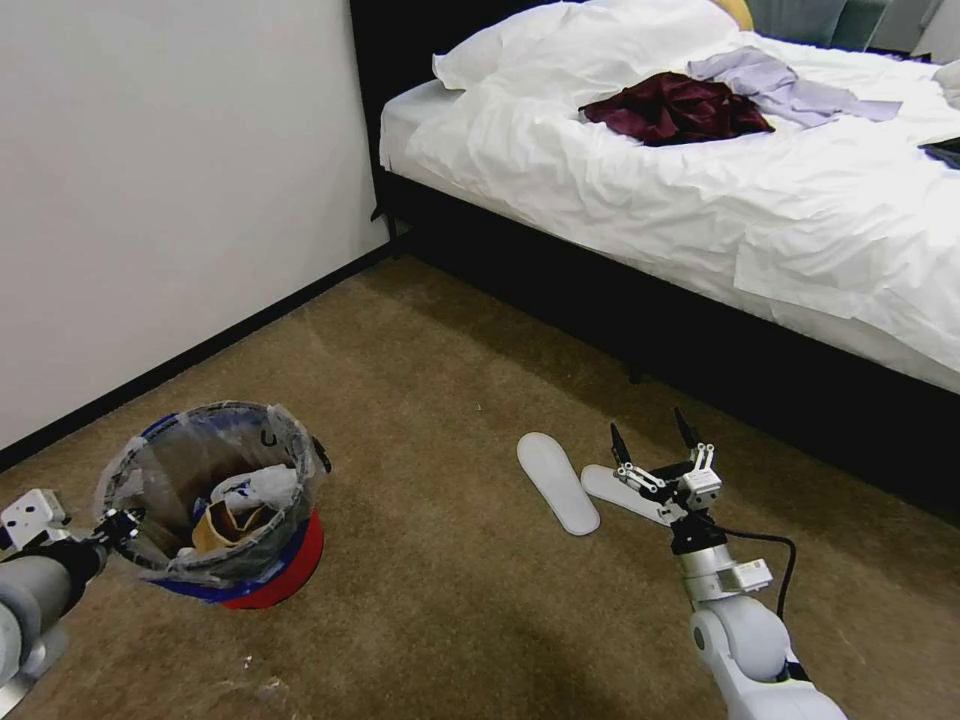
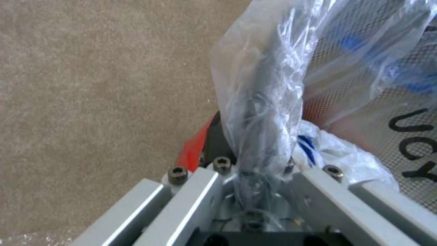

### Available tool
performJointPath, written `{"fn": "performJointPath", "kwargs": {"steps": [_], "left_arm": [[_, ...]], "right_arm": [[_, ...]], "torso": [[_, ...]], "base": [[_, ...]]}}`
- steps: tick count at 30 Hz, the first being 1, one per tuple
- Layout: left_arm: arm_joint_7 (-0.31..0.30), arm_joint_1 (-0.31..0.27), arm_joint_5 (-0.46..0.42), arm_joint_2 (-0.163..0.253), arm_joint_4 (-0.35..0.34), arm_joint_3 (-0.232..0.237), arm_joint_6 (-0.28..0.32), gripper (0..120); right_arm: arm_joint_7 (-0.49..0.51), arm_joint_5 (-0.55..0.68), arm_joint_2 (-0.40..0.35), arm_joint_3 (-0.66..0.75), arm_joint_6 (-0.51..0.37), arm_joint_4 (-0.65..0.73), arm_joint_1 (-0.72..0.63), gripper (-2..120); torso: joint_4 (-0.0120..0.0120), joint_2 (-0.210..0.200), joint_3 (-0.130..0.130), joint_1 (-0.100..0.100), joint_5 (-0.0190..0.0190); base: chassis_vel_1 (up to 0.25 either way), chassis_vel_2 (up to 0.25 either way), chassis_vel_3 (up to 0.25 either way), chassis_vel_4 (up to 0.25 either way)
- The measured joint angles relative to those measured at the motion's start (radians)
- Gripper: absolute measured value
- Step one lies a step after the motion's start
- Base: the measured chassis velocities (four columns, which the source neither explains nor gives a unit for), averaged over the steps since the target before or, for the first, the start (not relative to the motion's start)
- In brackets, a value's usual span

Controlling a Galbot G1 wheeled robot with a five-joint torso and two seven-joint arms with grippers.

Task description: Pick up the trash bin and place the garbage on the floor into it.

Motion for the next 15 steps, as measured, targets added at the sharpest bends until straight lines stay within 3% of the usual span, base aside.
{"fn": "performJointPath", "kwargs": {"steps": [15], "left_arm": [[0.000, -0.001, -0.003, 0.008, 0.006, 0.012, -0.003, 0]], "right_arm": [[-0.005, -0.001, -0.001, -0.003, 0.001, -0.008, 0.003, 100]], "torso": [[0.0000, 0.000, 0.000, 0.000, 0.0000]], "base": [[0.000, 0.000, 0.000, 0.000]]}}
